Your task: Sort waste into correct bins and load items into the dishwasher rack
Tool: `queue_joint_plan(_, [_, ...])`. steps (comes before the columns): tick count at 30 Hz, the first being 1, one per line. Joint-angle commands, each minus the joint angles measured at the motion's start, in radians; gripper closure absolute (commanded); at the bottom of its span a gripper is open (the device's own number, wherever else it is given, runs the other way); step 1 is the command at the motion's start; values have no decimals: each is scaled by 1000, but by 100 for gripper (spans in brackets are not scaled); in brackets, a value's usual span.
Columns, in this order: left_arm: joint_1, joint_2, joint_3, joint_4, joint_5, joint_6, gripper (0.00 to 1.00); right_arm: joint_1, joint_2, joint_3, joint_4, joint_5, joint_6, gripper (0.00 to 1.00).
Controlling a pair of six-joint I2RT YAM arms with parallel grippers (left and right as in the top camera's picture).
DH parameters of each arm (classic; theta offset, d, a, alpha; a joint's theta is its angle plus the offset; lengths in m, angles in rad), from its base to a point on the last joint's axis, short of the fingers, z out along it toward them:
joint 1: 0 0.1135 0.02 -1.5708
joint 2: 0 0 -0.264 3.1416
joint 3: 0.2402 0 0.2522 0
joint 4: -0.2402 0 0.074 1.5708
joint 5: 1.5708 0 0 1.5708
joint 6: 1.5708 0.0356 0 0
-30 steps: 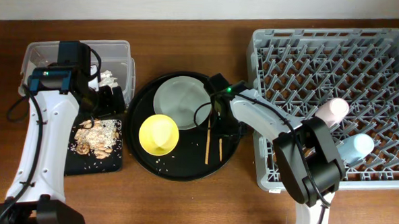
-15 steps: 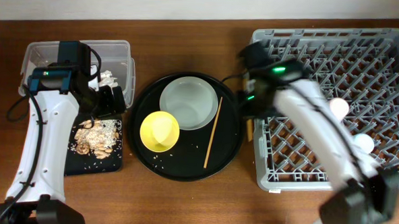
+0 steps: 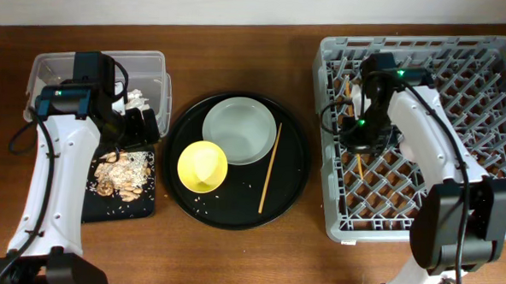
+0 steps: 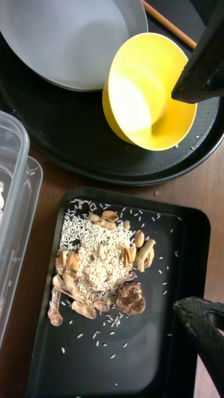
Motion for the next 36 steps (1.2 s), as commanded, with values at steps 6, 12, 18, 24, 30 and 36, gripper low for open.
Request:
queue_joint_plan(6, [2, -14, 2, 1, 2, -14, 1, 63, -3, -72, 37, -23, 1, 75])
queue_joint_plan(12, [2, -14, 2, 2, 1, -14, 1, 62, -48, 61, -37, -29, 9, 65])
queue_joint_plan(18, [2, -14, 2, 5, 1, -14, 1, 115, -95, 83, -4, -402, 84, 28])
queue_joint_plan(24, [2, -14, 2, 5, 1, -14, 1, 467, -93, -210, 332, -63, 351, 21])
queue_joint_plan(30, [2, -14, 2, 5, 1, -14, 1, 500, -26, -320, 526, -46, 377, 3])
queue_joint_plan(36, [2, -14, 2, 5, 12, -14, 1, 500, 75, -320, 538, 6, 455, 32])
